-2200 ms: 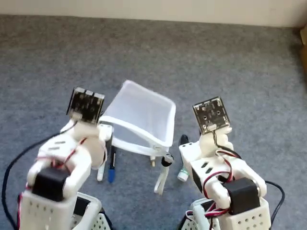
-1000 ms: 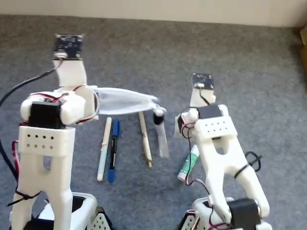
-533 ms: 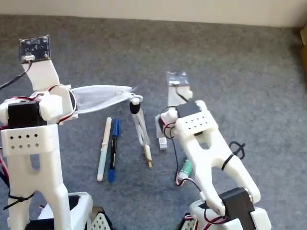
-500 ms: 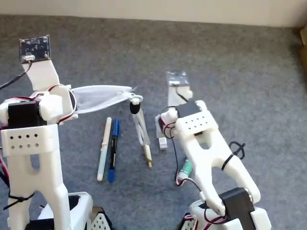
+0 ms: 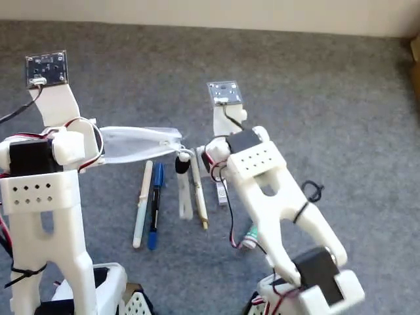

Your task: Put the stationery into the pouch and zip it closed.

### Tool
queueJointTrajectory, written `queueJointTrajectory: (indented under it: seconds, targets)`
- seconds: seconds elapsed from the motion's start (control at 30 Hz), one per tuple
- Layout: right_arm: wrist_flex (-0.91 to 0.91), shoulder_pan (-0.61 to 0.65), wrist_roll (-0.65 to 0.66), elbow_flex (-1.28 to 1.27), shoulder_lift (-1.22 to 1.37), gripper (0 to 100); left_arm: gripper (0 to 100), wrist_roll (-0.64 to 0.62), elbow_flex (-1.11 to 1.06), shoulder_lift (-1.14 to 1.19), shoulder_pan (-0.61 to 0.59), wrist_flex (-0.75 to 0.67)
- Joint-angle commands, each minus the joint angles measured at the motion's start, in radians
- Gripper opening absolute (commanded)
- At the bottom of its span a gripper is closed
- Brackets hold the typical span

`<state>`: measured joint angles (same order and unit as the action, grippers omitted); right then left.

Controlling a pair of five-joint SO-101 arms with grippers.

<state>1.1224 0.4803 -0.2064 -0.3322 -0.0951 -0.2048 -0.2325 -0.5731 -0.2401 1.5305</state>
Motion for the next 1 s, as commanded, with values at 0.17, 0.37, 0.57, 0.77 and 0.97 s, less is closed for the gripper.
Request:
queueJointTrajectory:
  seconds: [0.17,0.37,0.57,0.77,0.97]
  targets:
    - [0.085,0.004,-0.006,0.246,0.226,9.9,5,-0.005,0.007,-0.004,-0.012,-0.002]
    - [0.2,0.004,-0.009,0.4,0.297,10.5,5,-0.002,-0.005,-0.004,-0.01,0.003]
    - [0.254,0.004,-0.008,0.414,0.384,17.1,5,-0.002,-0.03,-0.004,-0.01,-0.002]
    - [0.249,-0.004,-0.006,0.414,0.426,17.0,5,0.0,-0.031,-0.004,-0.01,-0.003]
    - [0.232,-0.004,-0.006,0.415,0.492,17.0,5,0.0,-0.031,-0.004,-0.01,-0.005]
